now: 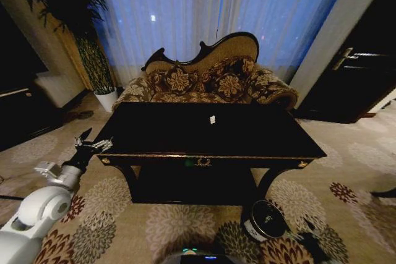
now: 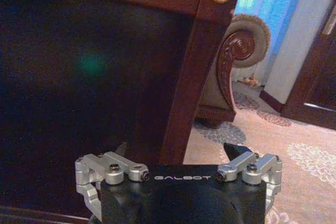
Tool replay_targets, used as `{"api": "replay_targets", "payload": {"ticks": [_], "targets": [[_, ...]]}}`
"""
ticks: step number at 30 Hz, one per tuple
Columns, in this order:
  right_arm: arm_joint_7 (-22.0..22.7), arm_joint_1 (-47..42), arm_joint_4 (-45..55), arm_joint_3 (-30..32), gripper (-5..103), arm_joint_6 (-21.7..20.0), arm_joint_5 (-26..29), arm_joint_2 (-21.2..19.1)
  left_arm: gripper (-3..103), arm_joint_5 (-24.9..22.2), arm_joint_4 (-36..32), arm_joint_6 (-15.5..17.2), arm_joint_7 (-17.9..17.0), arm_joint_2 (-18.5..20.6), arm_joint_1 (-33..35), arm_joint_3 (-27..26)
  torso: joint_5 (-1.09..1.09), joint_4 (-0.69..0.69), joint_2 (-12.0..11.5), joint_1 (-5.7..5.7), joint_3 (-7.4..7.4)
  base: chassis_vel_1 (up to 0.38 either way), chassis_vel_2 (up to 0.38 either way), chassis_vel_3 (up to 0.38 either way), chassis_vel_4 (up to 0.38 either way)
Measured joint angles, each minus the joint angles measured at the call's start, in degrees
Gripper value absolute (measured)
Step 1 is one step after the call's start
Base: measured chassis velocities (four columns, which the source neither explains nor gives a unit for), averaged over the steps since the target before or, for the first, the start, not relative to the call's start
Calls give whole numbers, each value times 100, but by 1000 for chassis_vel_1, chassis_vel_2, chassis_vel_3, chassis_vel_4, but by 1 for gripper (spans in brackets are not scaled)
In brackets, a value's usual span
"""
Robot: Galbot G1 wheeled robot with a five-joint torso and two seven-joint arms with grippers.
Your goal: Move to the front of the table and place the trash on the table into the trash bin.
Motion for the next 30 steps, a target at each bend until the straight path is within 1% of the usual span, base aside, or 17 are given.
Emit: {"api": "replay_targets", "payload": {"ticks": [2, 4, 5, 7, 9, 10, 14, 16, 21, 24, 25, 27, 29, 30], "targets": [[-28, -246, 295, 101, 100, 58, 41, 47, 100, 0, 0, 0, 0, 0, 0, 0, -2, -1, 0, 0, 0, 0, 0, 0, 0], [-37, -308, 380, 131, 100, 93, 48, 47, 100, 0, 0, 0, 0, 0, 0, 0, -3, 0, 0, 0, 0, 0, 0, 0, 0], [-92, -486, 596, 208, 100, 181, 58, 28, 100, 0, 0, 0, 0, 0, 0, 0, -3, 4, 0, 0, 0, 0, 0, 0, 0], [-160, -719, 888, 308, 100, 252, 130, -6, 100, 0, 0, 0, 0, 0, 0, 0, -1, 3, 0, 0, 0, 0, 0, 0, 0], [-310, -969, 1260, 460, 100, 275, 303, -39, 100, 0, 0, 0, 0, 0, 0, 0, -2, 1, 0, 0, 0, 0, 0, 0, 0], [-310, -969, 1260, 460, 100, 275, 303, -39, 100, 0, 0, 0, 0, 0, 0, 0, -2, 1, 0, 0, 0, 0, 0, 0, 0], [-518, -1413, 1924, 753, 100, 266, 673, -101, 100, 0, 0, 0, 0, 0, 0, 0, -3, 2, 0, 0, 0, 0, 0, 0, 0], [-571, -1513, 2071, 819, 100, 253, 762, -111, 100, 0, 0, 0, 0, 0, 0, 0, -3, 2, 0, 0, 0, 0, 0, 0, 0], [-684, -1871, 2753, 1089, 100, 39, 1119, -138, 100, 0, 0, 0, 0, 0, 0, 0, -1, 1, 0, 0, 1, 0, 0, 0, 0], [-660, -2012, 3299, 1244, 100, -157, 1379, -192, 100, 0, 0, 0, 0, 0, 0, 0, -2, 2, 0, 0, 1, 0, 0, 0, 0], [-660, -2012, 3299, 1244, 100, -157, 1379, -192, 100, 0, 0, 0, 0, 0, 0, 0, -2, 2, 0, 0, 1, 0, 0, 0, 0], [-558, -2048, 3688, 1345, 100, -317, 1503, -255, 100, 0, 0, 0, 0, 0, 0, 0, -2, 1, 0, 1, 1, 0, 0, 0, 0], [-341, -2052, 4076, 1417, 100, -522, 1646, -366, 100, 0, 0, 0, 0, 0, 0, 0, -2, 2, 0, 1, 1, 0, 0, 0, 0], [-341, -2052, 4076, 1417, 100, -522, 1646, -366, 100, 0, 0, 0, 0, 0, 0, 0, -2, 2, 0, 1, 1, 0, 0, 0, 0]]}}
